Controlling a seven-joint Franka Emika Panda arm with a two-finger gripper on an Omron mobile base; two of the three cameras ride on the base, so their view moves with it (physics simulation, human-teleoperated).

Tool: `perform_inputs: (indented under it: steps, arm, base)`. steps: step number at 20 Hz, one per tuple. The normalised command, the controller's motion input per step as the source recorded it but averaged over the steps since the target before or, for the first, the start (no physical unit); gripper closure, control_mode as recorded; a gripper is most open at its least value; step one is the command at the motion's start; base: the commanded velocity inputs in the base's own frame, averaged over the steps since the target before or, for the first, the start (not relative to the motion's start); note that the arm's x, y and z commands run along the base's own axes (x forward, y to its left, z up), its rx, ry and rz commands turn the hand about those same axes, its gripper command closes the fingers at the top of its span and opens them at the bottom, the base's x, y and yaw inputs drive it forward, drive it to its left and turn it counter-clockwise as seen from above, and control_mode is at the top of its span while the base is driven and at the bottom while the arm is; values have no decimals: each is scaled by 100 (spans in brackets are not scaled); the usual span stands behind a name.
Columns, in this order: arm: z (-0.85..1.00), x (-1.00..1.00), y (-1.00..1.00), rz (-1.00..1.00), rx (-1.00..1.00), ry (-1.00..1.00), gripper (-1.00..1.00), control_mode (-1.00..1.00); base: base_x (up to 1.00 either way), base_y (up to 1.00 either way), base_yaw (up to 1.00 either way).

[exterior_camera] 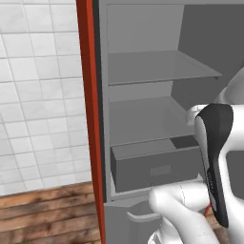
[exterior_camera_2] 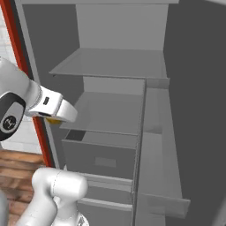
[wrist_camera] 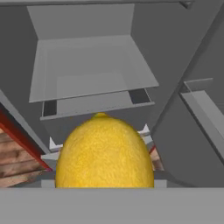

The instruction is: Retrieve a lemon from the fridge and place it on the cutting board with the fish.

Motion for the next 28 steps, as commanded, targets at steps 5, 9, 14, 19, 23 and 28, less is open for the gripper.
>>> perform_inputs:
  steps: [5, 9, 14, 19, 23, 28]
  arm:
    - [0, 0, 0, 0, 0, 0, 100, 100]
    - [0, 0, 0, 0, 0, 0, 100, 100]
    - [0, 0, 0, 0, 0, 0, 100, 100]
    - [0, 0, 0, 0, 0, 0, 100, 100]
    - [0, 0, 0, 0, 0, 0, 100, 100]
    - [0, 0, 0, 0, 0, 0, 100, 100]
  base:
    - [-96, 6, -4]
    - [-99, 0, -12]
    - [-100, 9, -45]
    - [-98, 6, -58]
    - [-88, 19, -54]
    - [-85, 8, -51]
